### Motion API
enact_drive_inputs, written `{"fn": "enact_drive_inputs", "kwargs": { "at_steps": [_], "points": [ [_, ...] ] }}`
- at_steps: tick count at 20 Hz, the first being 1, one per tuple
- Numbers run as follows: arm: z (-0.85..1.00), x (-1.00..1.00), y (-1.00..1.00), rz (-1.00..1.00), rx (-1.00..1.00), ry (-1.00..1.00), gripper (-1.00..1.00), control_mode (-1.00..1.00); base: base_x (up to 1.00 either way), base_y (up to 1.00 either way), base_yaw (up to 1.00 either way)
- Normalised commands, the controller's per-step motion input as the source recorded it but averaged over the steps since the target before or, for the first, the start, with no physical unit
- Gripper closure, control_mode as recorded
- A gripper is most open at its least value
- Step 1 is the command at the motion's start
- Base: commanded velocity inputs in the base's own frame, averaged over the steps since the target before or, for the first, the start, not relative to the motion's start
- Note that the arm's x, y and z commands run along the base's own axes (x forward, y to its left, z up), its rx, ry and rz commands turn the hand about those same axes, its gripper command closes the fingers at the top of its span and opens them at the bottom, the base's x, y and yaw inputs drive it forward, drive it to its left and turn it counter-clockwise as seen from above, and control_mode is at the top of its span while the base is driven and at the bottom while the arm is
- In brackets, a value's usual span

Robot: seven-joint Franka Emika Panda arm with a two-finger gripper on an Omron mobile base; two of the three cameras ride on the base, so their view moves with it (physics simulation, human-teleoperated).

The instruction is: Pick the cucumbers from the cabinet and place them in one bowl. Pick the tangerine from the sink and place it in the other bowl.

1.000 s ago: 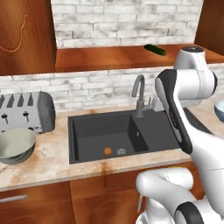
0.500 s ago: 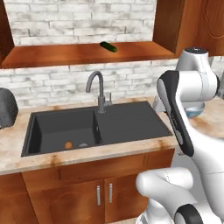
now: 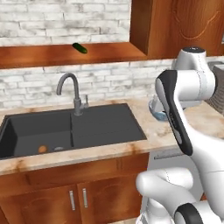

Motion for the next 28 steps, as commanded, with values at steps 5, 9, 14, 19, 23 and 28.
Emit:
{"fn": "enact_drive_inputs", "kwargs": {
  "at_steps": [5, 9, 14, 19, 23, 28],
  "points": [
    [0.00, 0.00, 0.00, 0.00, 0.00, 0.00, 1.00, 1.00, 0.03, -0.71, 0.03],
    [0.00, 0.00, 0.00, 0.00, 0.00, 0.00, 1.00, 1.00, 0.07, -0.42, 0.01],
    [0.00, 0.00, 0.00, 0.00, 0.00, 0.00, 1.00, 1.00, 0.70, -0.02, -0.06],
    [0.00, 0.00, 0.00, 0.00, 0.00, 0.00, 1.00, 1.00, 0.03, -0.11, 0.00],
    [0.00, 0.00, 0.00, 0.00, 0.00, 0.00, 1.00, -1.00, 0.00, 0.00, 0.00],
    [-0.21, 0.17, 0.00, 0.00, 0.02, -0.04, 1.00, -1.00, 0.00, 0.00, 0.00]
  ]
}}
